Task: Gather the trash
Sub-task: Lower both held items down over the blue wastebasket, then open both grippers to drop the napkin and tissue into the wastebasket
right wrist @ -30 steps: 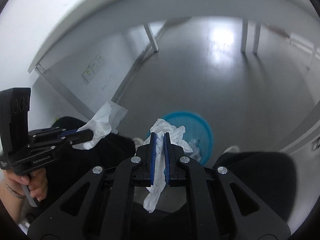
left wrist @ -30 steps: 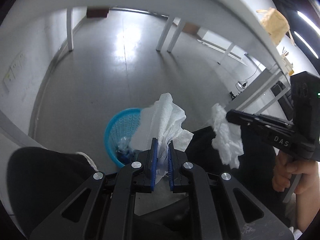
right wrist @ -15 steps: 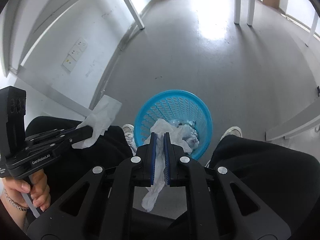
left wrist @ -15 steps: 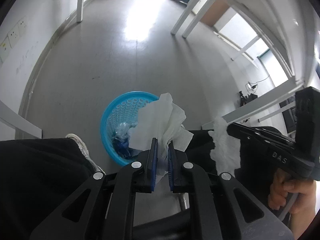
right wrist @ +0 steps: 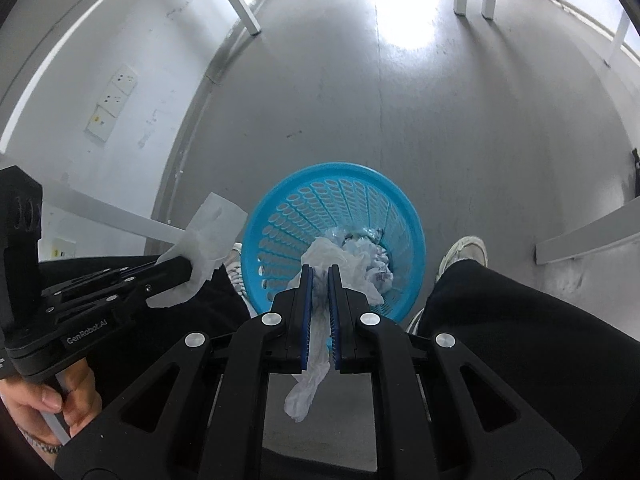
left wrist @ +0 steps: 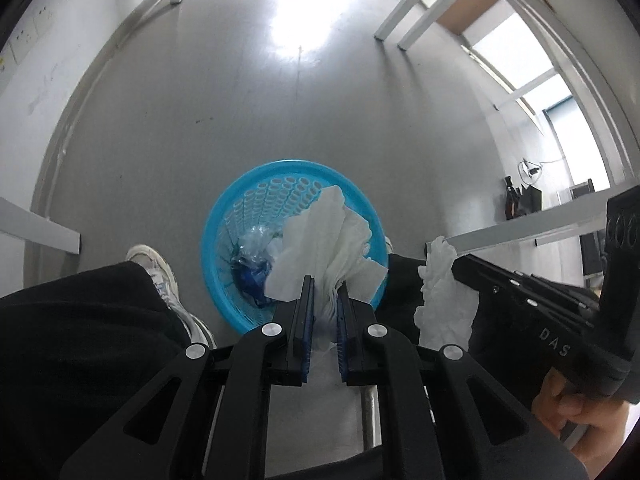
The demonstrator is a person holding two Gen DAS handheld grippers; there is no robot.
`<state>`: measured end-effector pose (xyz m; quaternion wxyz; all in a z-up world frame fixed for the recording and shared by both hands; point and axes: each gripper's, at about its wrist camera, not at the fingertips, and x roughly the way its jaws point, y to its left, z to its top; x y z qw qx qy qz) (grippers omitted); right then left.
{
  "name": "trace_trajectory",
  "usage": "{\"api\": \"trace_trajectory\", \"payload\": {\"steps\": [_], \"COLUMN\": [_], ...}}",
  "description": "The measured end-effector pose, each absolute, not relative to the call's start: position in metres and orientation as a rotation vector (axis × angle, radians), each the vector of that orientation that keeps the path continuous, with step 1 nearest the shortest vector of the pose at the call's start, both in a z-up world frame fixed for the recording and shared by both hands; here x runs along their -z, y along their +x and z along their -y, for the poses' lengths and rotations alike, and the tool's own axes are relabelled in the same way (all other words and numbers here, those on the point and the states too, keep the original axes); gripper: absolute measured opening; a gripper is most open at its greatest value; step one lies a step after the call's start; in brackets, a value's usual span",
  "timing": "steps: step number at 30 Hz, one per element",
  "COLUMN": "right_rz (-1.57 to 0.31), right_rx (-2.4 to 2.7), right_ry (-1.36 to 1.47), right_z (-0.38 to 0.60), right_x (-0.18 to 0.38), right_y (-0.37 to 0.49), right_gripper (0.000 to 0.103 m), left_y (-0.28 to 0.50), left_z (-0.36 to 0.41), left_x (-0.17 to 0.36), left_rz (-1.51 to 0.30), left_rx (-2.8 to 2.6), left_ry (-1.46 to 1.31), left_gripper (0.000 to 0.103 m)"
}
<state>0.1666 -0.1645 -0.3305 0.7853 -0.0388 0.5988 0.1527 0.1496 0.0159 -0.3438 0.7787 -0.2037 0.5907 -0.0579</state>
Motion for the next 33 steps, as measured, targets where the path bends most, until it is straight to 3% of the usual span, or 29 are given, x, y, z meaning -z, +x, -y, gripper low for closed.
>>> {"api": "trace_trajectory", "payload": {"steps": [19,21,23,25,33], "right_rz": [-1.465,-1.474,-1.464,-1.45,-1.404], "right_rx": [-0.227,-0.229,-0.224,-0.22,-0.227], "right_ry": [-0.064,-0.074,-0.084,-0.078,-0.091], "right_z": [0.167,0.167,0.165,0.167,0.167], "right_x": [0.401,0.402,0.4,0.4,0.386], "right_y": [0.211,0.211,0.211,0.211,0.201], "right_gripper": [0.009,0.01,0.017,0.031,0.031], "left_y": [0.19,0.191,0.191,0.19,0.178], "left_z": [-0.015,-0.017,-0.021,-0.023,-0.028], "left_x": [0.403,0.4,0.399,0.398,0.386], "left_rz": [-1.405,-1.382,-1.361,-1.353,-1.324], "left_rx": [0.064,0.075,0.075,0.07,0.053], "left_ry": [-0.49,-0.52,-0.543,-0.553,-0.554], "left_gripper": [0.009,0.015,0.032,0.035,0.036]}}
